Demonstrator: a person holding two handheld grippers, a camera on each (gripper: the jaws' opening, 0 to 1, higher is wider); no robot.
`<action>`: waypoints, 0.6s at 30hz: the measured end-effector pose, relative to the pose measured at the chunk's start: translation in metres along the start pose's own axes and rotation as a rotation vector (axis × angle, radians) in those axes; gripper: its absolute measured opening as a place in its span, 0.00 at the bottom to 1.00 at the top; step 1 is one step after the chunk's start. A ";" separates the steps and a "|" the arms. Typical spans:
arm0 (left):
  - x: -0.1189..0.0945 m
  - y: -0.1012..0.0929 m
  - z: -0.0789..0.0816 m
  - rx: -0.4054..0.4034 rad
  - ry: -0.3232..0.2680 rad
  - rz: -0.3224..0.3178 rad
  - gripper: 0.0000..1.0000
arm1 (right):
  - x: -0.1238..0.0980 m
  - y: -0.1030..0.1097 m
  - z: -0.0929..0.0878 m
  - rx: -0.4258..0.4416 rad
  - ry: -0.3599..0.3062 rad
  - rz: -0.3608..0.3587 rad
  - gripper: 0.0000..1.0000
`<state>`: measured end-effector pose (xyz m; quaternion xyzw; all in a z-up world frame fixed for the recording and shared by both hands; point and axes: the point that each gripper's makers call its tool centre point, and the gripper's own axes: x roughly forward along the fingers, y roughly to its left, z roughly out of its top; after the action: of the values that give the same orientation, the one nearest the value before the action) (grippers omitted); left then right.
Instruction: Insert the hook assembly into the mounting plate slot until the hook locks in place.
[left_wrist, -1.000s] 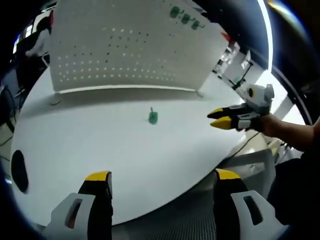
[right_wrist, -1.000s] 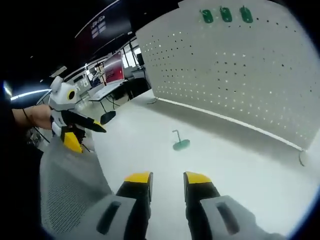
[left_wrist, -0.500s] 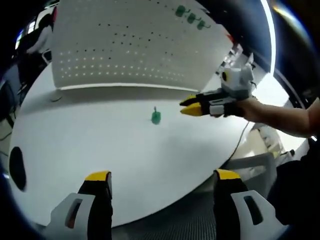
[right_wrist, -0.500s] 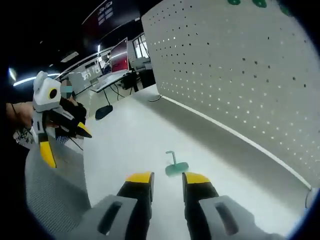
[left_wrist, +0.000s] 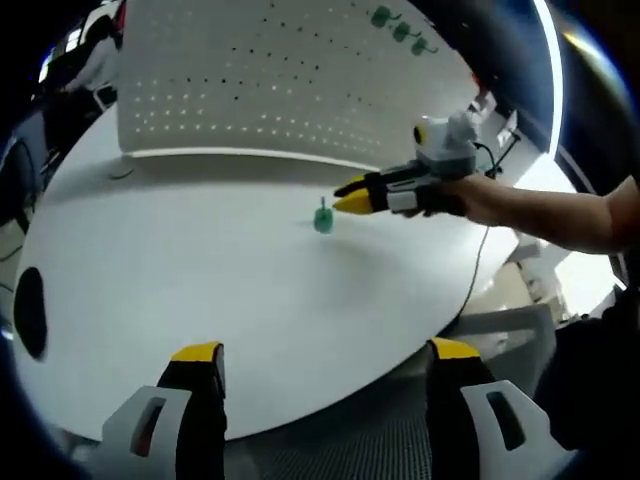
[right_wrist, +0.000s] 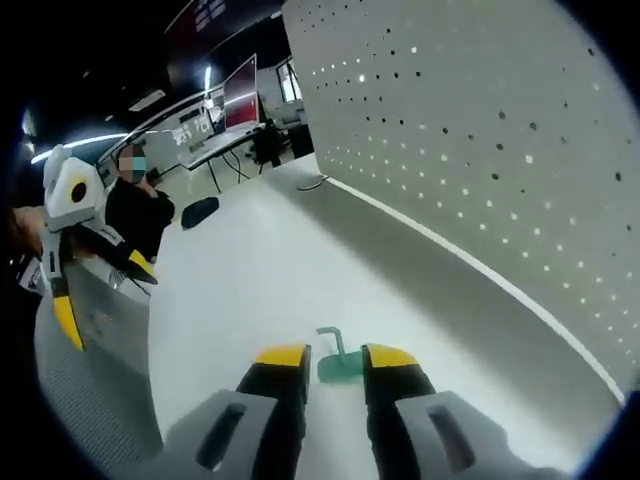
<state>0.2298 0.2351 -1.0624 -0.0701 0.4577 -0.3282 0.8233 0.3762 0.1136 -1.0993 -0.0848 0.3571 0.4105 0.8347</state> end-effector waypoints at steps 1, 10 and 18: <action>0.000 0.000 0.001 -0.002 -0.003 -0.001 0.84 | 0.001 0.000 0.000 -0.005 0.003 0.002 0.18; 0.002 0.004 0.004 -0.021 -0.012 0.003 0.84 | 0.019 -0.002 0.002 -0.044 0.042 0.042 0.16; 0.003 0.004 0.001 -0.028 -0.003 0.002 0.83 | 0.026 0.000 0.008 -0.044 0.038 0.072 0.07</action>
<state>0.2334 0.2359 -1.0658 -0.0816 0.4609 -0.3208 0.8234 0.3908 0.1332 -1.1103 -0.0981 0.3666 0.4464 0.8104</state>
